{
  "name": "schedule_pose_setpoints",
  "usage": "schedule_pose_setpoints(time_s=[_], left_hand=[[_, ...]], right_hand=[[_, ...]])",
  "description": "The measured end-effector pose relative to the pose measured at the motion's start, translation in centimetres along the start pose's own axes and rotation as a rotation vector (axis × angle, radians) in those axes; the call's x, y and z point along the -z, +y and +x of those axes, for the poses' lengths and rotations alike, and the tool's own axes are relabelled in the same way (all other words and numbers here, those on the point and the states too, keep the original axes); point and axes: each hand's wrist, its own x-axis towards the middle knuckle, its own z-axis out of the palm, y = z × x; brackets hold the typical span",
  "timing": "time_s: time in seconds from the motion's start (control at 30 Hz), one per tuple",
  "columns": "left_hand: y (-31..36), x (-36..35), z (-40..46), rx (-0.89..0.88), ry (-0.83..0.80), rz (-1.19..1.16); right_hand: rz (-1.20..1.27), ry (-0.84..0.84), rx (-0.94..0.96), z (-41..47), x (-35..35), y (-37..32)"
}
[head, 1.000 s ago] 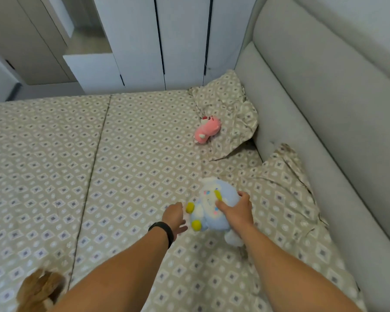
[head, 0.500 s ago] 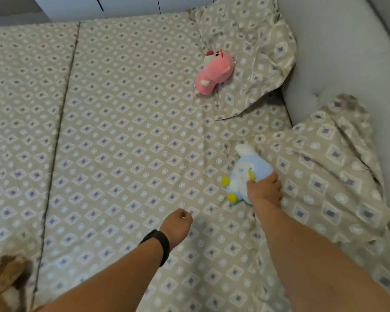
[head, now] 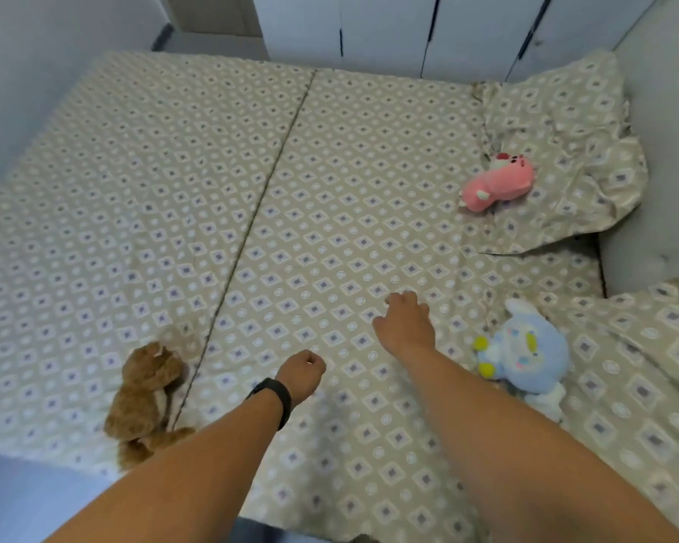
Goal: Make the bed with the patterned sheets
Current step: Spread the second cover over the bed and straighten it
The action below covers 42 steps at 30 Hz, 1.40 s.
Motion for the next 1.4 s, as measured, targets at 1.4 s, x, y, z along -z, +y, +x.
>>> schedule_pose_setpoints(time_s=[1.4], left_hand=[[-21.4, 12.3, 10.3, 0.009, -0.151, -0.713]], right_hand=[[0.342, -0.064, 0.227, -3.8, -24.3, -17.1]])
